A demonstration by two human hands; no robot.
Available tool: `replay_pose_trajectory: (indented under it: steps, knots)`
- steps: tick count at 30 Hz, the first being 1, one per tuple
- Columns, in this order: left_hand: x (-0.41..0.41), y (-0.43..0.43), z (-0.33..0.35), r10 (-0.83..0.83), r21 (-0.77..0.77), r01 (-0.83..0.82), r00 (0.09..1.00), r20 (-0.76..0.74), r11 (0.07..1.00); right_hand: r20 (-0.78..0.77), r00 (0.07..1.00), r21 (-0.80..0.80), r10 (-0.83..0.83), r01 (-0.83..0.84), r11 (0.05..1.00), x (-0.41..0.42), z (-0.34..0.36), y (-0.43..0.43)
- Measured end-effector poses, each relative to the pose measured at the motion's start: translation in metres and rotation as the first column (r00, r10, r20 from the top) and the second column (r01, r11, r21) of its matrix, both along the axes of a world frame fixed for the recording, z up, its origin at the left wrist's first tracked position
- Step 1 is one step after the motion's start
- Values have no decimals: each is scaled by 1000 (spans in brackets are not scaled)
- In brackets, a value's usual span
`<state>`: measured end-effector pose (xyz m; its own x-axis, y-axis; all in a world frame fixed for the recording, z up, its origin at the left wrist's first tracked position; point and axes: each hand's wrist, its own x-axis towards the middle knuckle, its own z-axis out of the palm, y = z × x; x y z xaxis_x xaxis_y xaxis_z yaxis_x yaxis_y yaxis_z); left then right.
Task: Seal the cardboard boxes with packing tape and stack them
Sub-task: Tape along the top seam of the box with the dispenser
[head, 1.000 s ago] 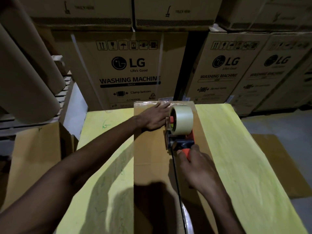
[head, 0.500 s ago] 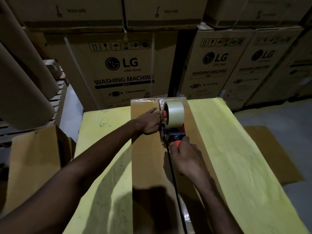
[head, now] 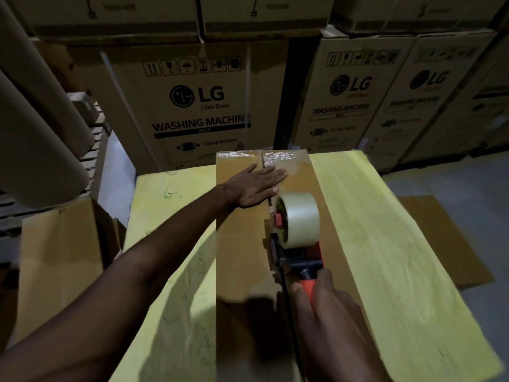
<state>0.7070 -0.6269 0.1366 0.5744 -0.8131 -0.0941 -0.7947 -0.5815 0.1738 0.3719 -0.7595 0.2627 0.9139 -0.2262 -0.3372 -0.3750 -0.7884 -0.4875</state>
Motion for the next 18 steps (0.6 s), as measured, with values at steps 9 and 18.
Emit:
replay_pose_trajectory:
  steps: [9,18]
  knots:
    - [-70,9,6,-252,52,251,968,13,967,-23,999,31,-22,22,999,-3,-13,6]
    - [-122,32,-3,-254,9,254,965,72,967,-18,1000,79,-23,24,997,-15,-12,-1]
